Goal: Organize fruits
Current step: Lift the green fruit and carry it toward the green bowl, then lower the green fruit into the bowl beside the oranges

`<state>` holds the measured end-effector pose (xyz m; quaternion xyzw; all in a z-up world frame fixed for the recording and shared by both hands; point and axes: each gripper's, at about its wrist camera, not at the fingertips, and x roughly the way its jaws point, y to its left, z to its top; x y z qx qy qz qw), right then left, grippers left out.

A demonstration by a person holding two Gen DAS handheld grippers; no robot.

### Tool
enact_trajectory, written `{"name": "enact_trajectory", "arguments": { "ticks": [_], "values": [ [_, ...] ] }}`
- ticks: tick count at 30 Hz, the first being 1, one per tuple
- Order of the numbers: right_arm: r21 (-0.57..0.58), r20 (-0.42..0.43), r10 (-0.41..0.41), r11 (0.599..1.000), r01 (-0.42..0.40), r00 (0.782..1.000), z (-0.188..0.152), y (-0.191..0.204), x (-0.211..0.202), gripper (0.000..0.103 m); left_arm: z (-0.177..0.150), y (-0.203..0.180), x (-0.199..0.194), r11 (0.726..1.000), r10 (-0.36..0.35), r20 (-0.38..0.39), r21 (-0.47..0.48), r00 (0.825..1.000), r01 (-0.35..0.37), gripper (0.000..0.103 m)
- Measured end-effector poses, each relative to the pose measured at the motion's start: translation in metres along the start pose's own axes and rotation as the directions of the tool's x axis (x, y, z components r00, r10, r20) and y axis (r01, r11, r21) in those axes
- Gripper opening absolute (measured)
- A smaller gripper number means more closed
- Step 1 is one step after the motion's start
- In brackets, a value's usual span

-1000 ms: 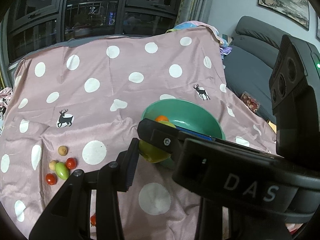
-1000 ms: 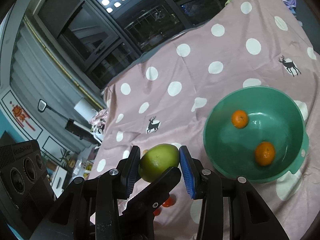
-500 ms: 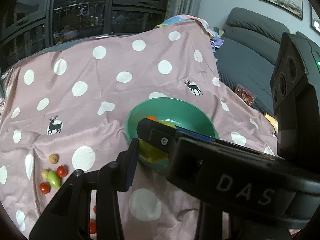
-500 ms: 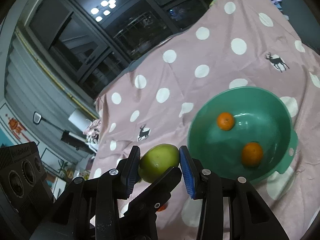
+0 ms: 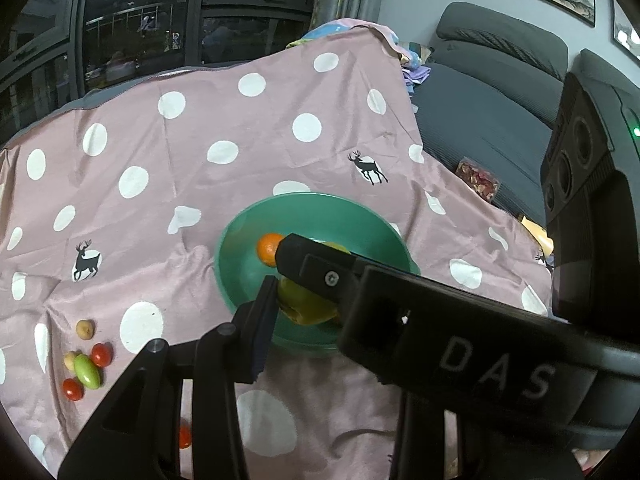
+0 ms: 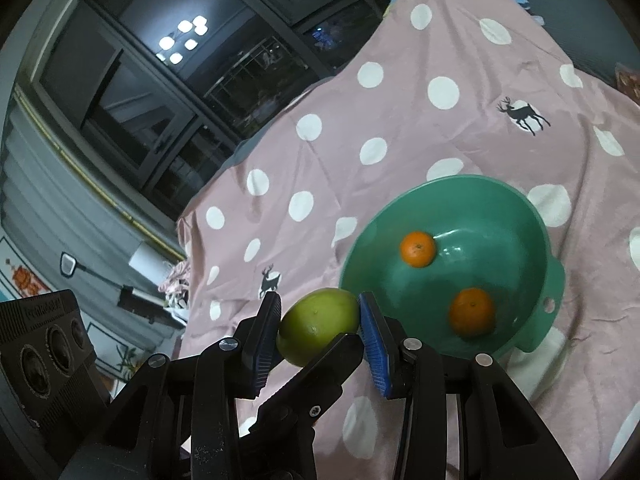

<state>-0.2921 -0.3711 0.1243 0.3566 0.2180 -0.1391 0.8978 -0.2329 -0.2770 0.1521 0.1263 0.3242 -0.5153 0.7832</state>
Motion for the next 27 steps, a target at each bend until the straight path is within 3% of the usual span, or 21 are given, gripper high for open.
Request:
{"name": "enact_trajectory", "arguments": {
  "ticks": [27],
  "values": [
    [0.089,-0.011,-0.031,0.996,0.031,0.999,0.004,-0.034,0.002,0.043,0.003,-0.014,0.033,0.999,-0.045,-0.051,0.002,0.998,0.045,0.039]
  ]
}}
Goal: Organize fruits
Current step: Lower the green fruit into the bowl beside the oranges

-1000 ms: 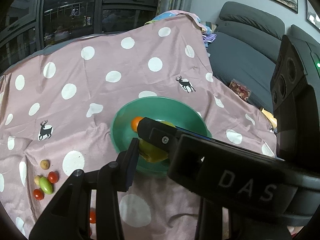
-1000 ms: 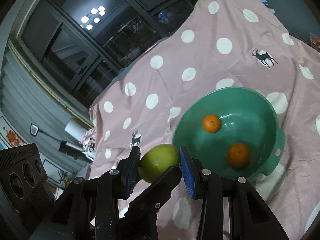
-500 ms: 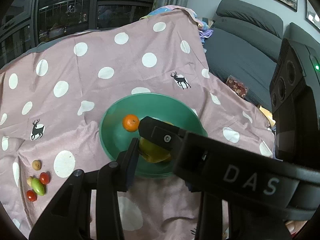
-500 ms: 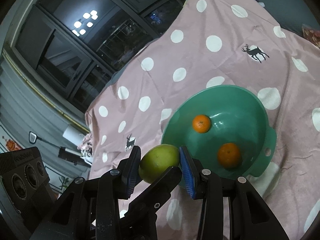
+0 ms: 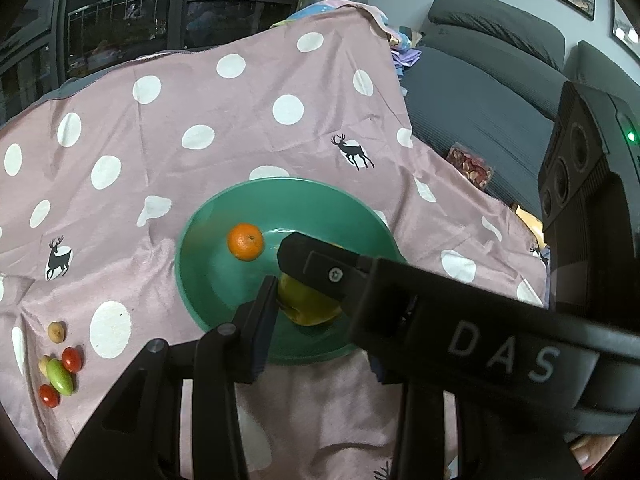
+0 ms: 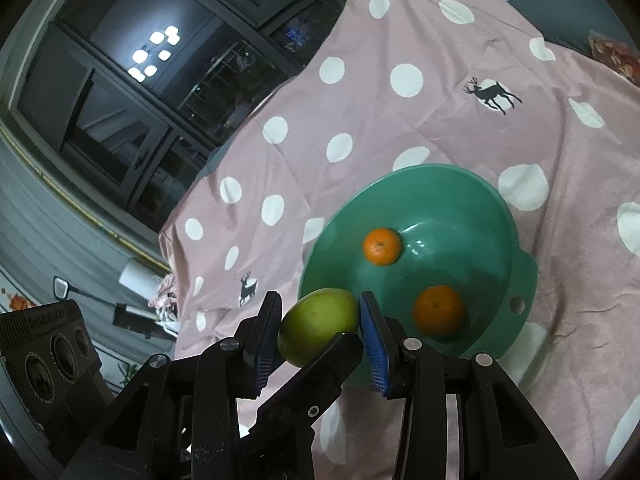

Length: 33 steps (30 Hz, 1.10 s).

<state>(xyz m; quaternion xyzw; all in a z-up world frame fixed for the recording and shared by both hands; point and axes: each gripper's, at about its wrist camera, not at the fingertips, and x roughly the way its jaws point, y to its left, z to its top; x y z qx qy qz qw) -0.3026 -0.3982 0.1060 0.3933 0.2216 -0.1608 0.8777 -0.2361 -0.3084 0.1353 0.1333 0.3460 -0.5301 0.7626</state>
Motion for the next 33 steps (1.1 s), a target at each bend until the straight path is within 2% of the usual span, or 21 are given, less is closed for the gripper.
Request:
{"name": "enact_trajectory", "arguments": {
  "ticks": [13,33],
  "values": [
    [0.044,-0.018,-0.014,0.999,0.015,1.000,0.004,-0.013,0.005,0.044,0.001,0.000,0.017,1.000,-0.024,-0.026,-0.012,0.999,0.024,0.039],
    [0.081,-0.064,-0.080,0.993,0.085,0.995,0.004,-0.026,0.020,0.043,-0.003,0.009,0.040,0.995,-0.088,-0.074,-0.058,0.993,0.084,0.039]
  ]
}}
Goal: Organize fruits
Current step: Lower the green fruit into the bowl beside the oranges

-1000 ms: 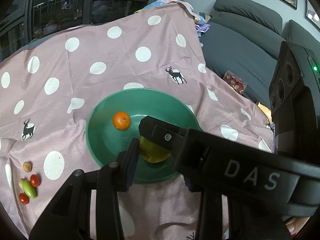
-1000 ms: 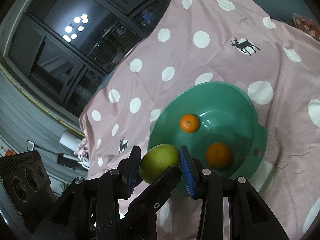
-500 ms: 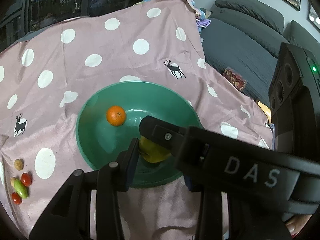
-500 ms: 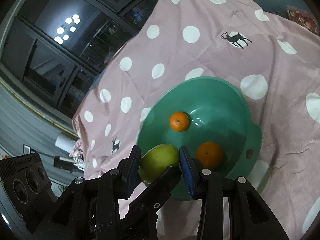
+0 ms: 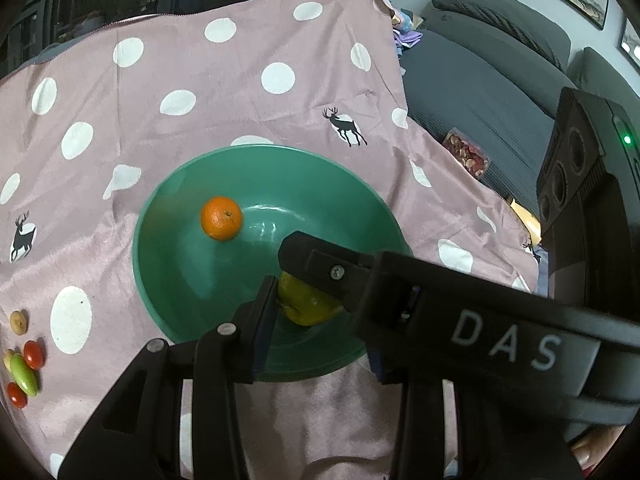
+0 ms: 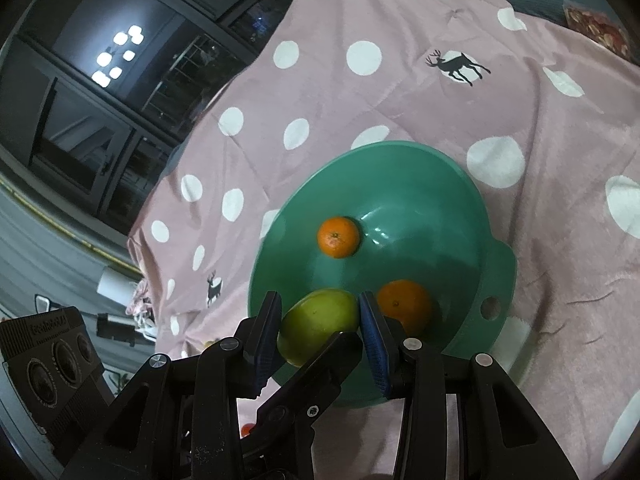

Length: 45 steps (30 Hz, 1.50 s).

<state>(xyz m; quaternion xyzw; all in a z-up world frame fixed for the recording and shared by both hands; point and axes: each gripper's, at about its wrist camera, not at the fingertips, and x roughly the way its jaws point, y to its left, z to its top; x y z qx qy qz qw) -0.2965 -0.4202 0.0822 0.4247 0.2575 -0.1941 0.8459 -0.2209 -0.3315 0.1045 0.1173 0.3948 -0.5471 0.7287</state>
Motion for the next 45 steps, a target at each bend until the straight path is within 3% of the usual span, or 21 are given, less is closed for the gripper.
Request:
{"name": "enact_trajectory", "arguments": {
  "ticks": [45],
  "values": [
    [0.023,-0.040,-0.105,0.994,0.106,0.994,0.001,-0.006,0.017,0.043,-0.001,0.016,0.024,0.994,-0.082,-0.055,-0.072,0.995,0.078,0.039]
  ]
}}
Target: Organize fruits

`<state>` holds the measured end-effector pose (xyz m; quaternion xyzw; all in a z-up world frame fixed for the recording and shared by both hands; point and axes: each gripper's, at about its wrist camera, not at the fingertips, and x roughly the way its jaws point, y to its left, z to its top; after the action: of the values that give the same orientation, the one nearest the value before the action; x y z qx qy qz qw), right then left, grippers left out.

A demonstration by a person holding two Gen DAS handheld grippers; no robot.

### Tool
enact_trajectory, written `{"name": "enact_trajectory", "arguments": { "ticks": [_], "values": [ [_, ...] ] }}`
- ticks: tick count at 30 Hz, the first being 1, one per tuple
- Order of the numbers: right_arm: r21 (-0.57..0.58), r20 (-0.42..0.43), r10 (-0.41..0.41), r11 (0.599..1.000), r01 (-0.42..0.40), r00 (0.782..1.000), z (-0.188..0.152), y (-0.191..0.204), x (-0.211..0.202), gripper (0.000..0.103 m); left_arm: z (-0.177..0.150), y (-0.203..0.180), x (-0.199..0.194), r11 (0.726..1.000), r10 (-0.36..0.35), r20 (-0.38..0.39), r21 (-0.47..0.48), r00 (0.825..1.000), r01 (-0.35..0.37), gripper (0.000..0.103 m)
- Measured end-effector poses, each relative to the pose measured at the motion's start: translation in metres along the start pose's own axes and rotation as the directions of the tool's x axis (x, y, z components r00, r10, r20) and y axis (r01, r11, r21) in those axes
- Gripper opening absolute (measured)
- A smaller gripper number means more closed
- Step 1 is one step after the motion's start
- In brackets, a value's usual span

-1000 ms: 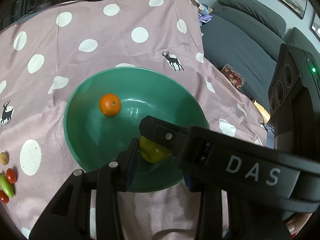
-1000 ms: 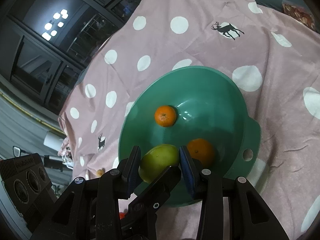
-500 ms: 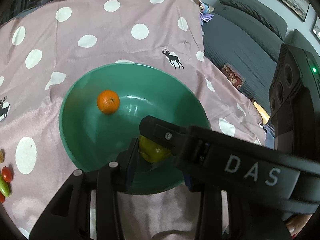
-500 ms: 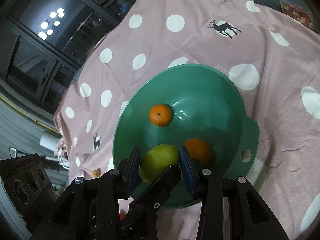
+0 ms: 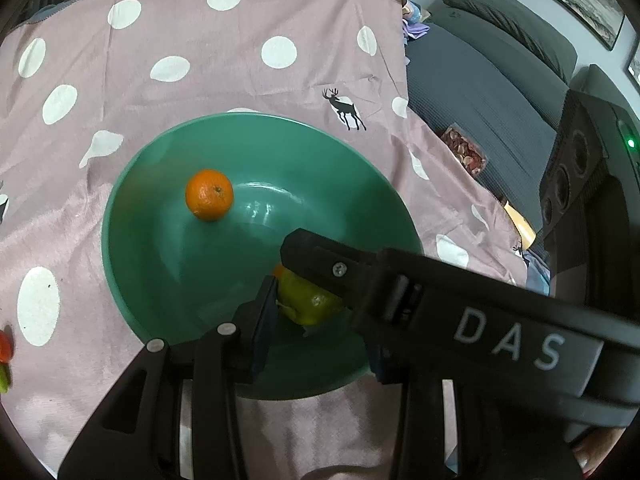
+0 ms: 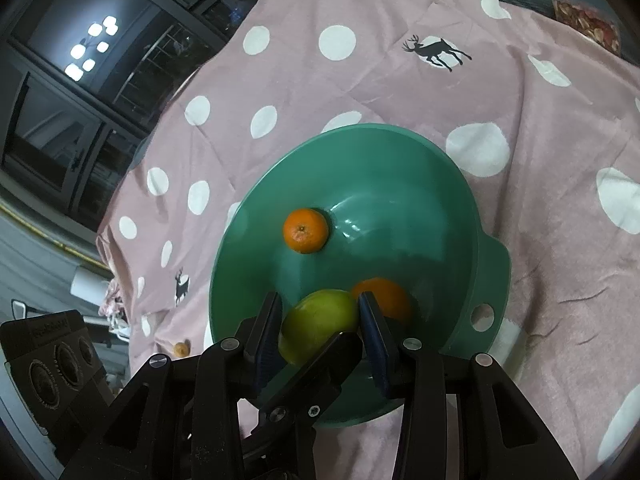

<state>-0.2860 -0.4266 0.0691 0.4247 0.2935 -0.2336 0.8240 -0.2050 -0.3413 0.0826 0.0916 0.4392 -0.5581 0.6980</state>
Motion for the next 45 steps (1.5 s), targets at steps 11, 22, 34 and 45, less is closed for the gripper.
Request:
{"name": "enact_trajectory", "arguments": {
  "ticks": [11,22,34,45],
  "values": [
    [-0.010,0.007,-0.036,0.999,0.036,0.999,0.001,0.003,0.003,0.044,-0.001,0.003,0.001,0.999,0.019,0.003,-0.026,1.000,-0.019,0.037],
    [-0.039,0.060,-0.094,0.995,0.097,0.994,0.001,0.010,0.000,0.043,-0.007,0.023,-0.045,0.995,0.056,0.087,-0.088,0.995,-0.048,0.050],
    [-0.176,0.260,-0.249,0.938,0.299,0.933,0.004,0.034,0.014,0.053,-0.051,0.111,-0.172,0.912,0.356,0.186,-0.283,0.916,-0.297,0.085],
    [-0.260,0.325,-0.370,0.850,0.459,0.870,-0.002,0.056,0.042,0.053,-0.108,0.188,-0.227,0.790,0.476,0.177,-0.516,0.861,-0.331,0.086]
  ]
}}
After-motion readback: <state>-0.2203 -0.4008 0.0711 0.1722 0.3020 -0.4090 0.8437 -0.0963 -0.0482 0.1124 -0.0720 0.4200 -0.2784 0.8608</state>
